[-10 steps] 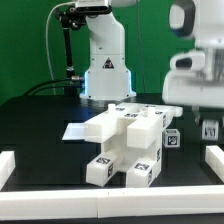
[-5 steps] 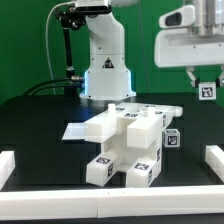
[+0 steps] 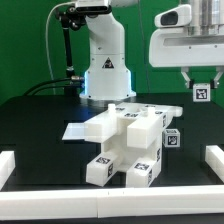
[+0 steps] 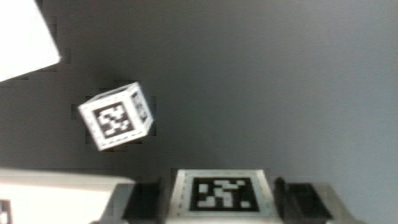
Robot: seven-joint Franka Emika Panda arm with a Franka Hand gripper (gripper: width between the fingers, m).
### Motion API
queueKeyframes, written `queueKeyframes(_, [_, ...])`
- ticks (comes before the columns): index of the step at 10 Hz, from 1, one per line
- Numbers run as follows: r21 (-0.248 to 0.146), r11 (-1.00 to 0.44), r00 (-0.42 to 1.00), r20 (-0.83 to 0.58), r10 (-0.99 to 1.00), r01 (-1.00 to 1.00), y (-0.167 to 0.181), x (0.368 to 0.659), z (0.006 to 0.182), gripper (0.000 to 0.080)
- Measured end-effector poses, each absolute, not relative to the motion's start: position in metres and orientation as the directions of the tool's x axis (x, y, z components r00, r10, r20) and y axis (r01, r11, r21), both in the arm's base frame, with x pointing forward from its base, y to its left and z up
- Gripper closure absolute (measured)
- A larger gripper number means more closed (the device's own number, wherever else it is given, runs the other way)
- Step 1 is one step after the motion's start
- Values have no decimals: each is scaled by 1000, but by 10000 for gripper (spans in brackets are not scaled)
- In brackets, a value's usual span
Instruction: Assemble chair
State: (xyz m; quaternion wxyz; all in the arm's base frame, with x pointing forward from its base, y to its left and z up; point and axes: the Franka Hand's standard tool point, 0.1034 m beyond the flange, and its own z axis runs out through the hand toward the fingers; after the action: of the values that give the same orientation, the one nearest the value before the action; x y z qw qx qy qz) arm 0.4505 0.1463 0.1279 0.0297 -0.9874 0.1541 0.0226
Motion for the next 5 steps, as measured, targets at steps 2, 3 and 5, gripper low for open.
queueKeyframes(2, [-70,-967,969,-39,-243,-246,119,467,145,518])
queueKeyframes(3, [-71,-970,973,-35,-229,-231,109,476,148,518])
queueKeyframes(5, [-71,-971,973,-31,-228,-230,110,478,148,518])
